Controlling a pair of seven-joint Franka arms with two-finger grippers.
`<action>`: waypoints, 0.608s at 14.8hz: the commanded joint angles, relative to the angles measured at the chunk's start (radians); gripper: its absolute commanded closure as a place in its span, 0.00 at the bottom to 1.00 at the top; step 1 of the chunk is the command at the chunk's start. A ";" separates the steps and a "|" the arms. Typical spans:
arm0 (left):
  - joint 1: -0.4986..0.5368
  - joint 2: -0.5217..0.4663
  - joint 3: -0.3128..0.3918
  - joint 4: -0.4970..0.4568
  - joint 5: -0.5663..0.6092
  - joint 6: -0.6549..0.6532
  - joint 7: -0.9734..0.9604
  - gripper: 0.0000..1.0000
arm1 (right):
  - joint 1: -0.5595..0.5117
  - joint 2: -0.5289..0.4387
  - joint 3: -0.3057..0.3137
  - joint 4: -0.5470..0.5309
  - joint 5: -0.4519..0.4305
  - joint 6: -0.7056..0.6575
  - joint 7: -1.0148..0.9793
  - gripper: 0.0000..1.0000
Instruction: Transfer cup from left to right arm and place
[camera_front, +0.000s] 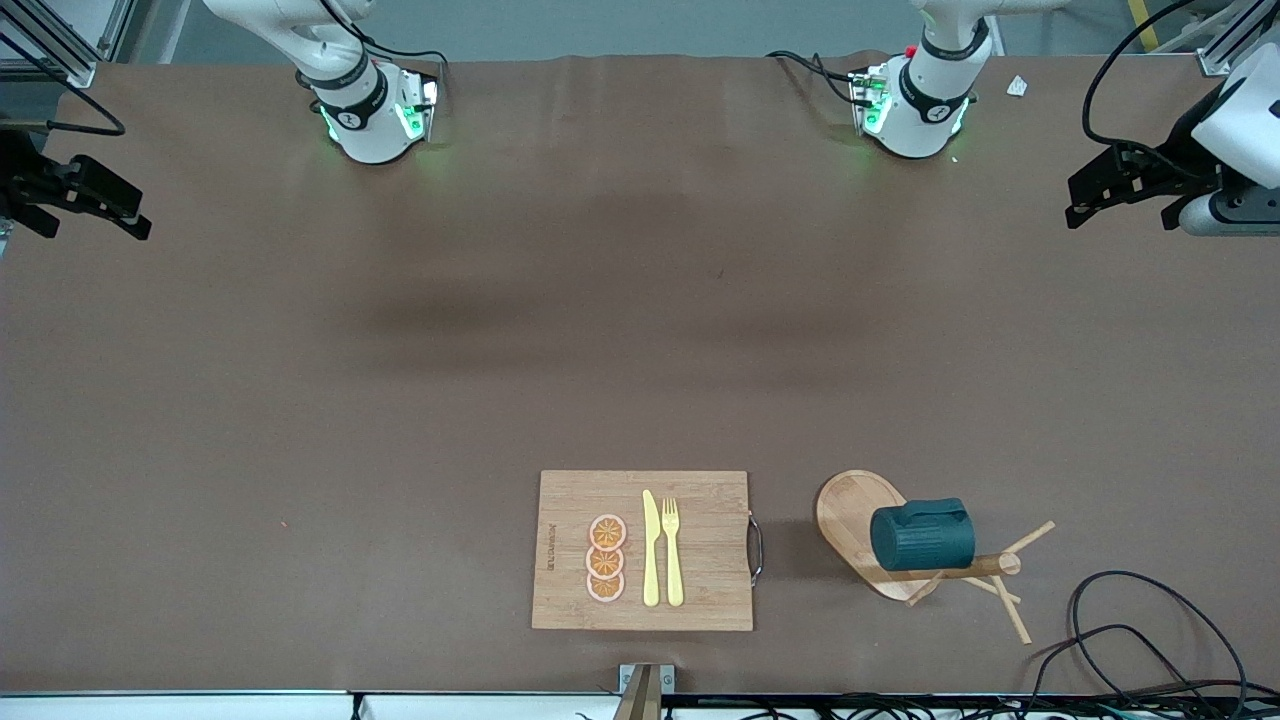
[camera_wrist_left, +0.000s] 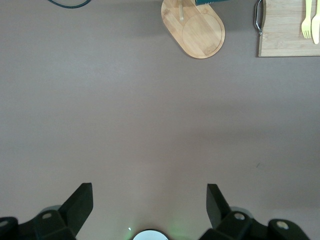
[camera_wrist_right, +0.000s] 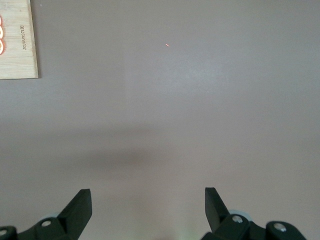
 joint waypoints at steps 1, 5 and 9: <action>0.002 0.002 -0.003 0.018 0.011 -0.011 -0.014 0.00 | -0.001 0.008 0.000 0.019 0.015 -0.012 0.009 0.00; 0.003 0.005 0.003 0.021 0.008 -0.011 -0.012 0.00 | -0.003 0.008 0.000 0.018 0.015 -0.014 0.007 0.00; -0.009 0.080 0.003 0.079 0.003 0.008 -0.021 0.00 | 0.002 0.008 0.000 0.018 0.015 -0.014 0.009 0.00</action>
